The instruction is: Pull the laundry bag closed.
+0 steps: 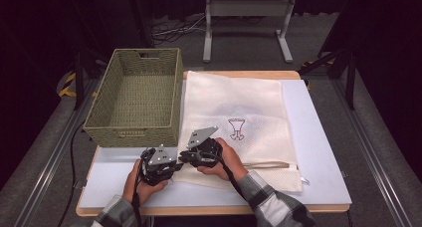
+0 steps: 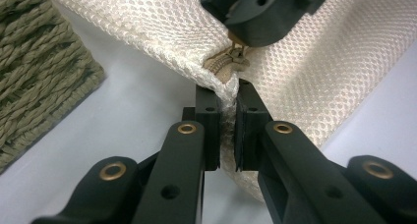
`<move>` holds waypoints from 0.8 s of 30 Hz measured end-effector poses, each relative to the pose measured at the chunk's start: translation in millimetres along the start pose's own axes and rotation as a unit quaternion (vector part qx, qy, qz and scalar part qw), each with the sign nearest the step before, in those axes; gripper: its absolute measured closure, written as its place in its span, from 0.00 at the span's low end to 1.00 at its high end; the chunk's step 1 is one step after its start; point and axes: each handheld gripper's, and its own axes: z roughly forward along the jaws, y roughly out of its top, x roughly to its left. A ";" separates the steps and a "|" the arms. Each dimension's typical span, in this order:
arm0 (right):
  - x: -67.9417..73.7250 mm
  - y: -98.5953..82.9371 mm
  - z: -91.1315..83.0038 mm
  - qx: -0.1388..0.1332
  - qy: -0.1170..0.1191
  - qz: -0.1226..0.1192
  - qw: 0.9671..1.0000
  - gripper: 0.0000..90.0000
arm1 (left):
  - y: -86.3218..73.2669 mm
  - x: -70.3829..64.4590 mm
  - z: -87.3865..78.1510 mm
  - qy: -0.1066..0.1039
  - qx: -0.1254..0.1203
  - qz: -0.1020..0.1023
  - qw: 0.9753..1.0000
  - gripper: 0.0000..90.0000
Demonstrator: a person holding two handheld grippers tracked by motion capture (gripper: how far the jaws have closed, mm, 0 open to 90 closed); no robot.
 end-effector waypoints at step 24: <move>5.2 -13.6 3.8 0.051 -0.015 -0.028 0.998 0.84 | 0.2 1.6 -2.9 0.001 -0.012 -0.004 1.000 0.93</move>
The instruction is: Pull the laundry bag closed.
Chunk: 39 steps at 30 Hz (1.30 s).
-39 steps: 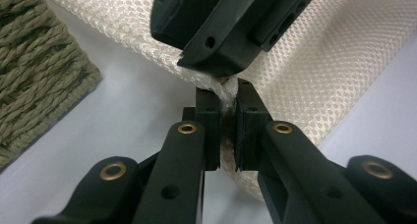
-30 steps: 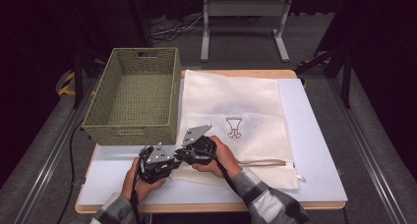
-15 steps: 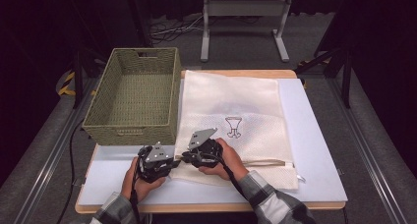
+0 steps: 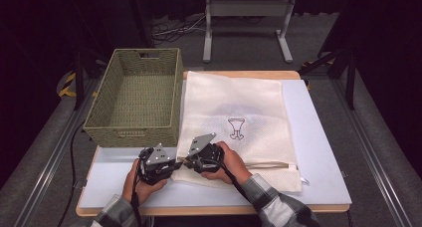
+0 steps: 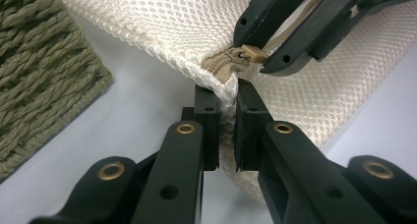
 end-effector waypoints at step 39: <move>7.3 1.1 4.7 0.011 -0.038 -0.038 0.999 0.91 | 2.1 7.3 -9.1 -0.034 -0.019 -0.024 0.999 0.94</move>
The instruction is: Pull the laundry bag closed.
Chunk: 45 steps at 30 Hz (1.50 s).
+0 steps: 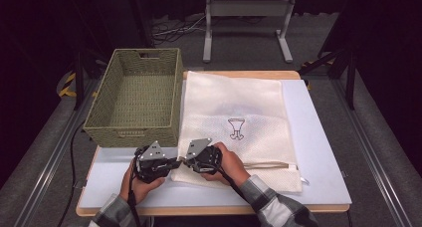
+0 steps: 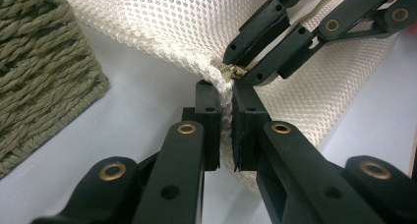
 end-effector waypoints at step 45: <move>-10.9 -37.9 -20.0 0.062 -0.020 0.007 0.998 0.92 | 2.1 -0.9 -7.2 0.013 -0.012 0.002 1.000 0.94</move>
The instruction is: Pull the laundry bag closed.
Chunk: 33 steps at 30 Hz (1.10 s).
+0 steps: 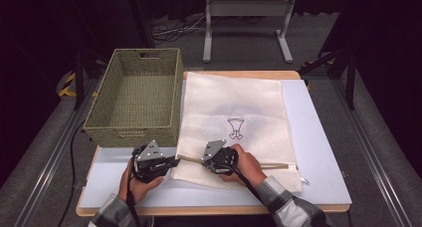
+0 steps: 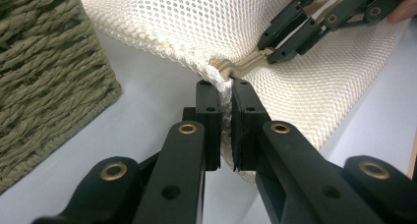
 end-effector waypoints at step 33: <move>-6.0 -43.5 -32.4 0.023 -0.019 0.018 0.999 0.92 | -0.3 0.9 -4.1 -0.002 -0.007 0.006 1.000 0.94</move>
